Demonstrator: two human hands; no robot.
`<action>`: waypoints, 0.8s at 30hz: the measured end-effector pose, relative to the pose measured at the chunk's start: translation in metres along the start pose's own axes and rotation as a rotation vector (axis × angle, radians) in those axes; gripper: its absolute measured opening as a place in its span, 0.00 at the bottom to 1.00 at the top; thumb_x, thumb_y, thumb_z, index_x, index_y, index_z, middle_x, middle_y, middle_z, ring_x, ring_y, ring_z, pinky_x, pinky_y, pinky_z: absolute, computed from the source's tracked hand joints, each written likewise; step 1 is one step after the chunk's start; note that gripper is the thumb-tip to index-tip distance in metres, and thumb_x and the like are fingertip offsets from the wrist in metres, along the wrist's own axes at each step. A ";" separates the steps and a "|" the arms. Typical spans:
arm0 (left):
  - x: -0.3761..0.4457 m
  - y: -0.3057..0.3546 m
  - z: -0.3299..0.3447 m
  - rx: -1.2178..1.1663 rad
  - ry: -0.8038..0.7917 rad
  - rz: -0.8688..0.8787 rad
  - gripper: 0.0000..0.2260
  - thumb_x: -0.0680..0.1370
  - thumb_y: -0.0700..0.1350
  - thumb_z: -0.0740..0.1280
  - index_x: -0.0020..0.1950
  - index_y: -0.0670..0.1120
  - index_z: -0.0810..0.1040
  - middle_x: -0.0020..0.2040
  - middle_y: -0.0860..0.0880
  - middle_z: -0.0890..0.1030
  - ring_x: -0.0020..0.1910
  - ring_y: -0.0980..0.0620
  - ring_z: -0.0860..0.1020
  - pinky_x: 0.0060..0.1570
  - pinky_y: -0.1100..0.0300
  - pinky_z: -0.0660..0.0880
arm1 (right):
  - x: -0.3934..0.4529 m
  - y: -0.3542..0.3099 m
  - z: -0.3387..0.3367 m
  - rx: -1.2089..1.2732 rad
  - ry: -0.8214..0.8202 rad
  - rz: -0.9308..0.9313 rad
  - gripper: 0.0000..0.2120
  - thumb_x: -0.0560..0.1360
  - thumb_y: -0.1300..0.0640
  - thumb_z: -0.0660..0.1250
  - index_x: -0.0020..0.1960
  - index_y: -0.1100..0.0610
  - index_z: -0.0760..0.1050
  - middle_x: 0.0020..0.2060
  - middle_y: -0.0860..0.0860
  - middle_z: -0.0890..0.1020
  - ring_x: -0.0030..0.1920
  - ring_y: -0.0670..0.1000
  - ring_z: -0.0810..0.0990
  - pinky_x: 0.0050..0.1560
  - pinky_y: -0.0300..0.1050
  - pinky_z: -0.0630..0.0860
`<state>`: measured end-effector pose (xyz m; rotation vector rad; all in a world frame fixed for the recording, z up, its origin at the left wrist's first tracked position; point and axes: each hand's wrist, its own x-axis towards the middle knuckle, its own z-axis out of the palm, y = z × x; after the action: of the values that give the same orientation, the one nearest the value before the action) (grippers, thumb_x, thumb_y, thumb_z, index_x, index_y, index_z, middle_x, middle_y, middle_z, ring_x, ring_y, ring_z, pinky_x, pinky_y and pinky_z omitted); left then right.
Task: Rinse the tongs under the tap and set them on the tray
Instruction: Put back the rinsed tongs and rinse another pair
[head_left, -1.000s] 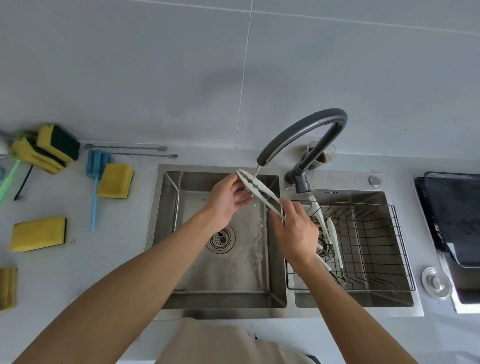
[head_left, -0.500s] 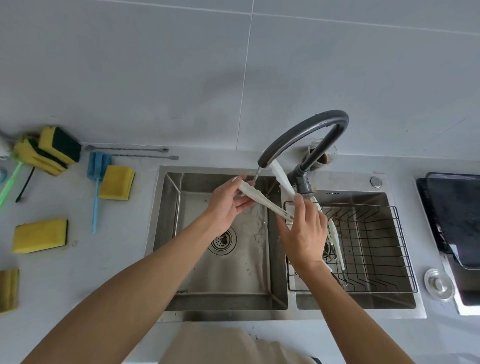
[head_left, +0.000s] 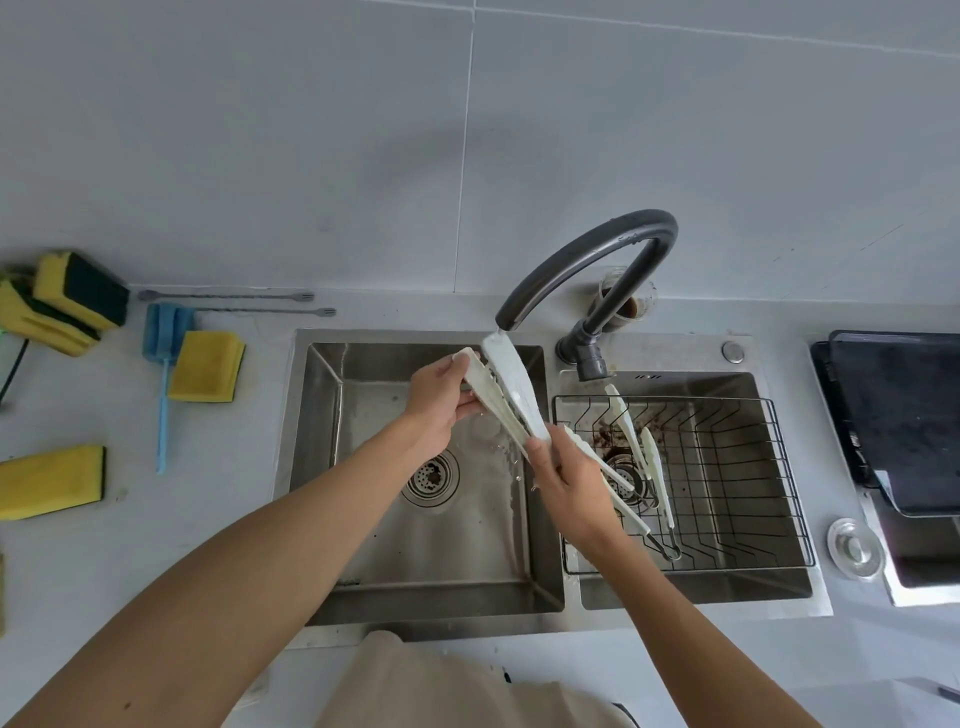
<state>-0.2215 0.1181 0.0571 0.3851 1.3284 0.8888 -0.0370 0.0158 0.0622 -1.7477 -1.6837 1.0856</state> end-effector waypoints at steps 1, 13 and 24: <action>0.000 0.001 0.002 0.002 -0.009 0.000 0.09 0.86 0.45 0.63 0.60 0.44 0.81 0.58 0.38 0.85 0.52 0.42 0.86 0.51 0.49 0.84 | 0.000 -0.002 0.000 0.077 -0.016 0.024 0.11 0.86 0.43 0.56 0.48 0.41 0.73 0.35 0.52 0.76 0.35 0.51 0.75 0.37 0.56 0.74; -0.010 -0.006 -0.009 -0.030 -0.127 0.003 0.13 0.84 0.48 0.59 0.59 0.42 0.78 0.50 0.41 0.80 0.49 0.41 0.77 0.47 0.54 0.80 | 0.010 -0.007 0.003 0.005 -0.117 0.078 0.20 0.83 0.39 0.61 0.67 0.50 0.77 0.51 0.49 0.80 0.50 0.50 0.79 0.46 0.40 0.73; -0.046 -0.025 0.007 -0.121 -0.229 -0.112 0.27 0.86 0.61 0.49 0.71 0.50 0.79 0.64 0.48 0.85 0.66 0.48 0.80 0.75 0.45 0.68 | -0.030 -0.001 -0.012 -0.214 0.060 0.094 0.22 0.74 0.35 0.71 0.59 0.50 0.79 0.47 0.42 0.79 0.43 0.44 0.80 0.44 0.50 0.82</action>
<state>-0.2059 0.0701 0.0724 0.3056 1.0701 0.8016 -0.0256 -0.0115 0.0760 -1.9890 -1.7503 0.9101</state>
